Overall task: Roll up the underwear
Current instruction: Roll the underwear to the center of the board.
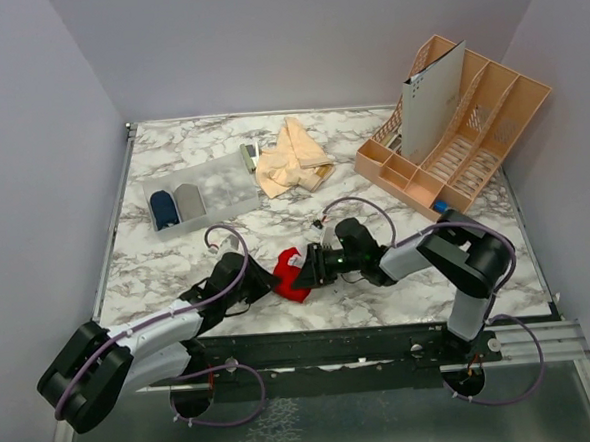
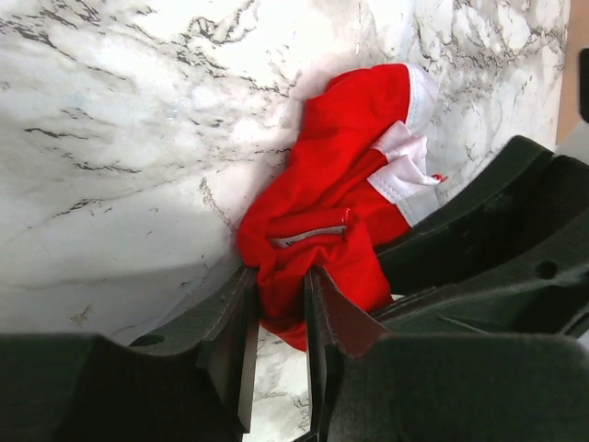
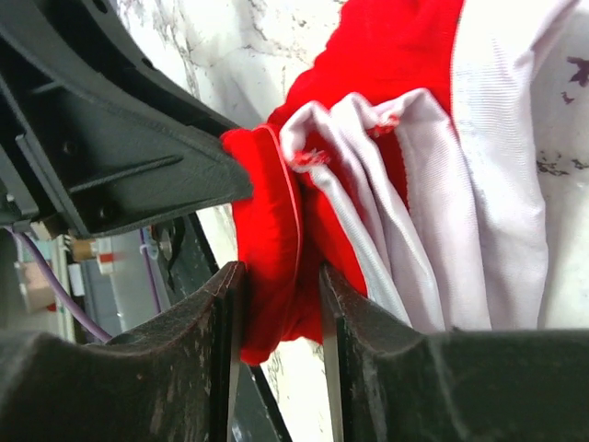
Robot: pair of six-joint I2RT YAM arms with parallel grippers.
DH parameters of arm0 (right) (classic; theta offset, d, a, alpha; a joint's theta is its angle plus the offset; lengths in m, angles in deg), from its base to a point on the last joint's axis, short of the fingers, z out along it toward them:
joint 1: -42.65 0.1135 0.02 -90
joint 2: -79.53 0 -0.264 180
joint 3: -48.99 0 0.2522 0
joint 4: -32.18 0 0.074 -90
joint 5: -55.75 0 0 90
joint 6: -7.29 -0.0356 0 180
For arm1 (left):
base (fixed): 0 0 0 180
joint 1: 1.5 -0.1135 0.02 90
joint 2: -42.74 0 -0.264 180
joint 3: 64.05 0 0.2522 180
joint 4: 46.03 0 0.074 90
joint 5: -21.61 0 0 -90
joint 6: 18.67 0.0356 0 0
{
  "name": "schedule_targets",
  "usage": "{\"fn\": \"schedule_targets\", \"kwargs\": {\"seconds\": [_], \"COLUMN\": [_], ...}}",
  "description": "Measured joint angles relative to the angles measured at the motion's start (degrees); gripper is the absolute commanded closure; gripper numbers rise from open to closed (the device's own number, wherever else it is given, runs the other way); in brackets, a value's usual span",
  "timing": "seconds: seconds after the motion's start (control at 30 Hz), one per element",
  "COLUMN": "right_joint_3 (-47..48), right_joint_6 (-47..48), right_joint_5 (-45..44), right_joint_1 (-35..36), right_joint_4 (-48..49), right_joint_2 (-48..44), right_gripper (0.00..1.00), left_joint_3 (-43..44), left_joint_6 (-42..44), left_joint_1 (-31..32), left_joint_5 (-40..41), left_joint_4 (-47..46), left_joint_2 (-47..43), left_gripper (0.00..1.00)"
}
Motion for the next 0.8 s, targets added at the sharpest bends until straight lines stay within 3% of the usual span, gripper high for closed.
{"fn": "schedule_targets", "kwargs": {"seconds": [0.37,0.57,0.67,0.8], "right_joint_3": [0.2,-4.5,-7.2,-9.7], "right_joint_6": [17.9,34.5,41.8,47.3], "right_joint_5": [-7.1,-19.8,-27.4,-36.6], "right_joint_1": [0.5,8.0,12.9,13.9], "right_joint_4": [-21.2,-19.1,-16.9,-14.9], "right_joint_2": [-18.0,-34.9,-38.3,-39.1], "right_gripper": [0.46,0.45,0.45,0.44], "left_joint_3": [1.0,2.9,3.3,3.5], "left_joint_6": [-1.2,-1.9,-2.0,-2.0], "left_joint_1": [0.0,0.0,0.0,0.0], "left_joint_5": [0.2,0.2,0.2,0.2], "left_joint_4": [1.9,4.3,5.0,5.6], "left_joint_2": [-0.3,0.4,0.4,0.3], "left_gripper": [0.83,0.85,0.87,0.87]}}
